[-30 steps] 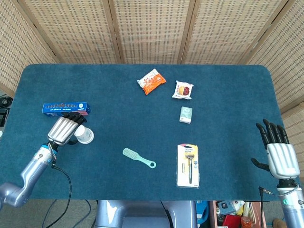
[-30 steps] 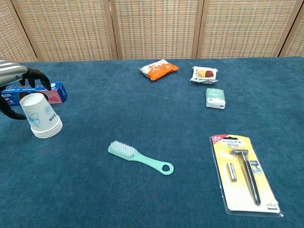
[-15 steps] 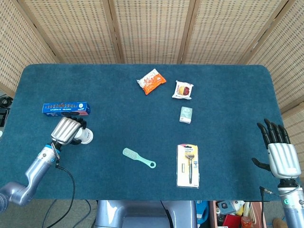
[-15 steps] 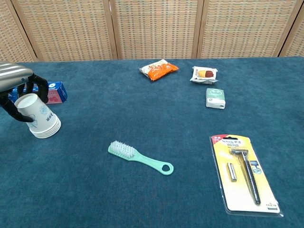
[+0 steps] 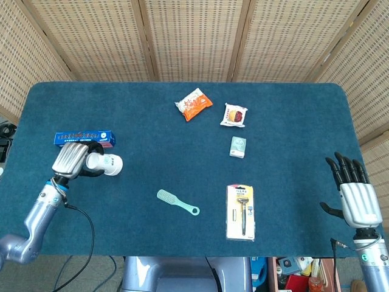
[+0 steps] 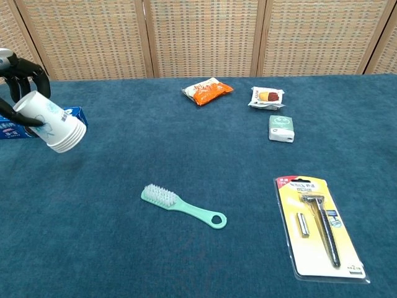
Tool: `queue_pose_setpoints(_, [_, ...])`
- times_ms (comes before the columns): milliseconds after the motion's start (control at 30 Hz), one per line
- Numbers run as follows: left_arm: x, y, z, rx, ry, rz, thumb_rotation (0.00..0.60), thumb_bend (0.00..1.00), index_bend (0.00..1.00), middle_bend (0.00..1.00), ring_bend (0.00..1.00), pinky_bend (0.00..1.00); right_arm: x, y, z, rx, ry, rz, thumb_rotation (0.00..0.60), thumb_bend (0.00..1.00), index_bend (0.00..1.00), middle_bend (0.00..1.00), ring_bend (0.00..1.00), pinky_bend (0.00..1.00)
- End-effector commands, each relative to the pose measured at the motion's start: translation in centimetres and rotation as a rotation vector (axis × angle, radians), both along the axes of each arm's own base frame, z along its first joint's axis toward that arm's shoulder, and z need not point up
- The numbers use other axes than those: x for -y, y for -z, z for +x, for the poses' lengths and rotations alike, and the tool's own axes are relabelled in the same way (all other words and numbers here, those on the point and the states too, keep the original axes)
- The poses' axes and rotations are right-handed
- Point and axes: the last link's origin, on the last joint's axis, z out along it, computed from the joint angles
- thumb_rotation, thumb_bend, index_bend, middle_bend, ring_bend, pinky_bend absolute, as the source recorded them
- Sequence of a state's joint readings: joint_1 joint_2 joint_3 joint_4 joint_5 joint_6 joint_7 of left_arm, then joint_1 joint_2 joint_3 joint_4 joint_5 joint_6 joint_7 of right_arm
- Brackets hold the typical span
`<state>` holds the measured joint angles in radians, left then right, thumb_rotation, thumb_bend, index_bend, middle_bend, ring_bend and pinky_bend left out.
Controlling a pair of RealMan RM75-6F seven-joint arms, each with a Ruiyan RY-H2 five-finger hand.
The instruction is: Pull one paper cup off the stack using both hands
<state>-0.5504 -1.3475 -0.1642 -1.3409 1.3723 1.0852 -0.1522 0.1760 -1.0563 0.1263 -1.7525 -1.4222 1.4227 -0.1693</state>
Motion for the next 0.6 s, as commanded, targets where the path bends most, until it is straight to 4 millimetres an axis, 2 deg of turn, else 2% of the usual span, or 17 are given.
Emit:
queue_pose_setpoints(33, [-0.3, -1.0, 1.8, 0.543, -0.113, -0.052, 0.6, 0.17, 0.53, 0.48, 0.51, 0.49, 0.3, 0.3, 0.1, 0.015, -0.045, 0.001, 0.6, 0.0, 0.0, 0.0, 0.0, 0.0])
queue_pose_setpoints(167, [-0.7, 0.0, 2.8, 0.729, -0.171, -0.144, 0.6, 0.19, 0.54, 0.49, 0.51, 0.49, 0.7, 0.5, 0.1, 0.001, -0.105, 0.01, 0.6, 0.0, 0.05, 0.0, 0.0, 0.0])
queue_pose_setpoints(267, [-1.0, 0.6, 3.5, 0.801, -0.196, -0.196, 0.6, 0.19, 0.55, 0.5, 0.51, 0.49, 1.1, 0.5, 0.2, -0.008, -0.146, 0.011, 0.6, 0.0, 0.09, 0.01, 0.0, 0.0])
queue_pose_setpoints(433, [-2.4, 4.4, 7.1, 0.995, -0.256, -0.367, 0.6, 0.19, 0.55, 0.5, 0.51, 0.49, 2.9, 0.0, 0.5, -0.013, -0.308, 0.032, 0.6, 0.0, 0.16, 0.06, 0.0, 0.0])
queue_pose_setpoints(533, [-2.8, 5.6, 8.5, 1.033, -0.268, -0.421, 0.6, 0.19, 0.55, 0.5, 0.51, 0.49, 3.4, -0.2, 0.7, -0.005, -0.357, 0.04, 0.6, 0.0, 0.19, 0.08, 0.0, 0.0])
queue_pose_setpoints(600, [-3.3, 7.2, 10.0, 1.06, -0.276, -0.477, 0.6, 0.19, 0.55, 0.5, 0.51, 0.49, 4.2, -0.3, 0.8, -0.006, -0.408, 0.051, 0.6, 0.0, 0.22, 0.09, 0.0, 0.0])
